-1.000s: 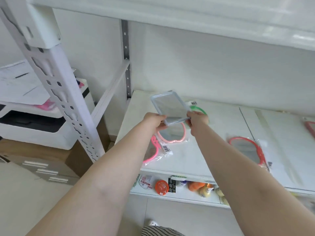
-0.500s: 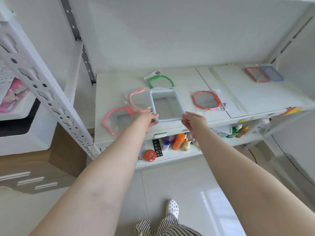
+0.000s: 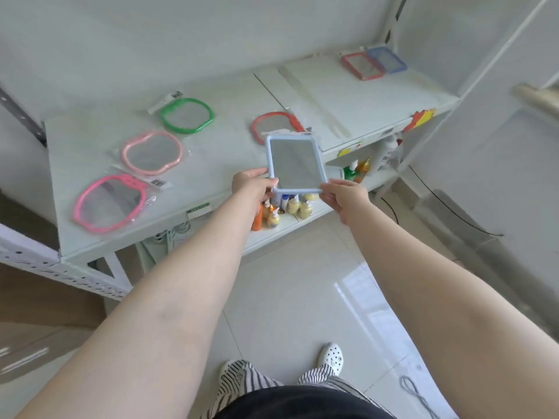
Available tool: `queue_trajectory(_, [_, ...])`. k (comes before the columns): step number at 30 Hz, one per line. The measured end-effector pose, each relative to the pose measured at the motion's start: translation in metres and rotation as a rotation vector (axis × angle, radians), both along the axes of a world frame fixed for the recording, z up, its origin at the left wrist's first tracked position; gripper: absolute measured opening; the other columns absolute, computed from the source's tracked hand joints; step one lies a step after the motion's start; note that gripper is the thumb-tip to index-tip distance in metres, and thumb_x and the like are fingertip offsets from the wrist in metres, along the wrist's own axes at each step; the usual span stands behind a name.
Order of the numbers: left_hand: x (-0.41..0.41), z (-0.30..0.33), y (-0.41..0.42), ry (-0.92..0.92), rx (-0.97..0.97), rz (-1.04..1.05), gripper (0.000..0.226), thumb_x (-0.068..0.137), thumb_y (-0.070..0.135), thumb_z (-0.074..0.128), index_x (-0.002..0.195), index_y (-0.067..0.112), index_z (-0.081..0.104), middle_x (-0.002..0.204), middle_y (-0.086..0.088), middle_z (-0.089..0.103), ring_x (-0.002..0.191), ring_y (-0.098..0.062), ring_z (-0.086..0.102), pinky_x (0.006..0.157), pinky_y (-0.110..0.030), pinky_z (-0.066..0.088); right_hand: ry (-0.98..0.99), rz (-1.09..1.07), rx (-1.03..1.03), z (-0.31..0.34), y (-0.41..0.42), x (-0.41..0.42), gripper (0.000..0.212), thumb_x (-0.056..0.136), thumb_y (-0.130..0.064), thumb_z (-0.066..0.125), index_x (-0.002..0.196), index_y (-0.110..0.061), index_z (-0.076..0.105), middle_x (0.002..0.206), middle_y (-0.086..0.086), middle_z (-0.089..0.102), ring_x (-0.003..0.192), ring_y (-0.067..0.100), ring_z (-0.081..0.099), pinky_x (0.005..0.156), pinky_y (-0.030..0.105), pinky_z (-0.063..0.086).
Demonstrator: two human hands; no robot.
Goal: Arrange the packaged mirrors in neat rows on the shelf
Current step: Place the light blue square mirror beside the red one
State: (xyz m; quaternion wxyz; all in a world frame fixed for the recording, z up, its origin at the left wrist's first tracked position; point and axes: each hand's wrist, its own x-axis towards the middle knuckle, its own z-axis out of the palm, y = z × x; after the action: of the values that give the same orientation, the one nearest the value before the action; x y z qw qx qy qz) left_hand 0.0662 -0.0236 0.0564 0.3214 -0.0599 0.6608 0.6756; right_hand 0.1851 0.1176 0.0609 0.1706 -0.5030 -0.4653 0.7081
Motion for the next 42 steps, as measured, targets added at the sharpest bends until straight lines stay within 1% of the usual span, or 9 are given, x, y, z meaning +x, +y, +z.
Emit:
queue_trajectory(3, [0.034,-0.006,0.049,0.019,-0.014,-0.042,0.045,0.077,-0.007,0.068,0.119,0.007,0.064,0.079,-0.004,0.068,0.058,-0.015,0.065,0.055,-0.019,0.057,0.007,-0.050,0.007,-0.006,0.047,0.037,0.015,0.078,0.003,0.072,0.080,-0.010,0.065,0.076,0.008,0.066,0.062,0.017,0.067,0.067,0.021,0.059])
queue_trajectory(9, [0.095,-0.026,0.137,-0.030,-0.015,-0.064,0.050,0.084,-0.004,0.064,0.131,0.011,0.057,0.108,-0.013,0.066,0.083,-0.024,0.064,0.040,-0.011,0.047,-0.023,-0.054,0.011,-0.020,0.141,0.092,0.016,0.076,0.003,0.074,0.082,-0.010,0.067,0.076,0.008,0.068,0.052,0.013,0.069,0.058,0.018,0.058])
queue_trajectory(15, [0.119,-0.032,0.203,-0.029,0.010,-0.089,0.051,0.084,-0.005,0.064,0.133,0.005,0.053,0.105,-0.011,0.062,0.084,-0.020,0.064,0.075,-0.024,0.058,-0.027,-0.083,-0.012,-0.030,0.203,0.120,0.017,0.076,0.004,0.074,0.083,-0.010,0.067,0.084,0.009,0.070,0.056,0.014,0.071,0.066,0.022,0.060])
queue_trajectory(18, [0.112,-0.029,0.231,-0.015,-0.016,-0.125,0.049,0.084,-0.003,0.065,0.130,0.009,0.056,0.102,-0.008,0.065,0.076,-0.021,0.066,0.087,-0.035,0.057,-0.005,-0.115,-0.034,-0.030,0.225,0.121,0.018,0.076,0.004,0.074,0.087,-0.008,0.066,0.089,0.010,0.070,0.063,0.016,0.071,0.075,0.025,0.060])
queue_trajectory(23, [0.094,-0.024,0.278,0.015,-0.021,-0.144,0.046,0.082,-0.003,0.067,0.126,0.010,0.061,0.083,0.001,0.067,0.068,-0.014,0.066,0.056,-0.016,0.056,0.021,-0.160,-0.035,-0.025,0.266,0.109,0.016,0.077,0.004,0.073,0.081,-0.009,0.066,0.087,0.011,0.070,0.066,0.019,0.072,0.076,0.027,0.060])
queue_trajectory(27, [0.069,-0.025,0.325,0.028,-0.008,-0.167,0.047,0.082,-0.003,0.067,0.127,0.007,0.059,0.095,-0.006,0.068,0.068,-0.014,0.065,0.078,-0.025,0.059,-0.010,-0.178,0.007,-0.017,0.306,0.087,0.018,0.078,0.004,0.072,0.092,-0.006,0.068,0.096,0.013,0.069,0.062,0.016,0.070,0.069,0.021,0.060])
queue_trajectory(30, [0.043,-0.020,0.361,0.030,0.009,-0.199,0.047,0.082,-0.002,0.067,0.127,0.008,0.059,0.084,-0.003,0.068,0.062,-0.011,0.066,0.087,-0.030,0.057,-0.009,-0.208,0.023,-0.011,0.336,0.067,0.023,0.077,0.005,0.071,0.099,-0.002,0.068,0.104,0.016,0.068,0.065,0.018,0.071,0.065,0.021,0.060])
queue_trajectory(35, [0.009,-0.013,0.408,0.058,0.013,-0.228,0.047,0.081,-0.004,0.067,0.126,0.006,0.059,0.095,-0.011,0.067,0.063,-0.013,0.065,0.053,-0.016,0.055,0.006,-0.245,0.033,-0.007,0.377,0.038,0.024,0.077,0.005,0.072,0.099,0.000,0.069,0.104,0.018,0.069,0.073,0.023,0.072,0.073,0.026,0.060])
queue_trajectory(42, [-0.011,-0.019,0.460,0.043,0.032,-0.200,0.045,0.081,-0.001,0.068,0.125,0.009,0.061,0.090,-0.005,0.070,0.073,-0.015,0.068,0.076,-0.024,0.059,-0.005,-0.213,0.030,-0.009,0.438,0.014,0.016,0.077,0.004,0.073,0.089,-0.005,0.069,0.096,0.015,0.068,0.062,0.019,0.073,0.065,0.023,0.060])
